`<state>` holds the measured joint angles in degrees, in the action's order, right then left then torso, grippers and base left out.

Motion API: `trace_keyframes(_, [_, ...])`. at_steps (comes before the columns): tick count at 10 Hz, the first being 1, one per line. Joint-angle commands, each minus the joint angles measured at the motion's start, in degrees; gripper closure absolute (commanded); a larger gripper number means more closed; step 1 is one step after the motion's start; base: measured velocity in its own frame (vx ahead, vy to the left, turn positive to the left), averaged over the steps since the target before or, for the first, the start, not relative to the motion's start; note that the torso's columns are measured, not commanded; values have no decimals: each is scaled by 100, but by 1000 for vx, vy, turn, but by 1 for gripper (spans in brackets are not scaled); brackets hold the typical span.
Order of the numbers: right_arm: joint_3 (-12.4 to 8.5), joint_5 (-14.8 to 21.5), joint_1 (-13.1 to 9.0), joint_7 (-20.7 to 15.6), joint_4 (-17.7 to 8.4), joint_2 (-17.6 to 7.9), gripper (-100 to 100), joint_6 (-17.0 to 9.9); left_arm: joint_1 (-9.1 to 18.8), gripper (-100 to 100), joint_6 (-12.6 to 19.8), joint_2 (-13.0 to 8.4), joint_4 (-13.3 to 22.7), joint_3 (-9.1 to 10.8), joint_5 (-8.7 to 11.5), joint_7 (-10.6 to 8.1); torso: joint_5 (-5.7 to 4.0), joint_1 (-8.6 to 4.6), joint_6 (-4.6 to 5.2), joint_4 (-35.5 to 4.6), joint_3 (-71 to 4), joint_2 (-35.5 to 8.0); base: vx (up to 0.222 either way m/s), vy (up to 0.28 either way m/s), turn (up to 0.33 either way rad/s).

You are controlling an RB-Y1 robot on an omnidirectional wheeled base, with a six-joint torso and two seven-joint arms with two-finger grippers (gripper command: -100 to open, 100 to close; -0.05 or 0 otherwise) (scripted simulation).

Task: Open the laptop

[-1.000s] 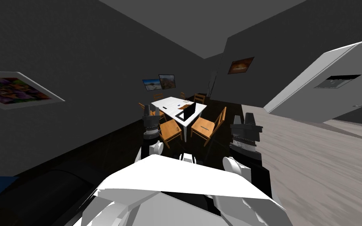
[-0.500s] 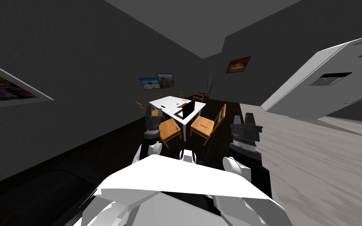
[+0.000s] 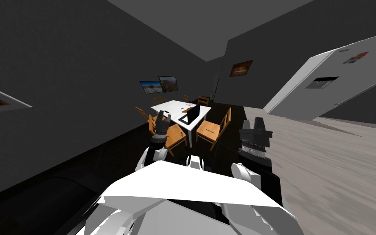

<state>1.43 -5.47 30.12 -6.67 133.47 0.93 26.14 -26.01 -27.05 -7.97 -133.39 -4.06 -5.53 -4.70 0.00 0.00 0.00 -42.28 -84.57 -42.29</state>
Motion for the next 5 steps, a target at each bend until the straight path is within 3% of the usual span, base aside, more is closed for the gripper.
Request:
trace_keyframes(1, [0,0,0,0,0,0,0,0,53,-100,315,-178,76,7,-46,-65,0,1,-1,0,1,-1,32,11,-115])
trace_keyframes(5, [0,0,0,0,0,0,0,0,142,-100,765,-431,208,20,-114,-158,0,1,-1,0,-1,2,36,14,-129])
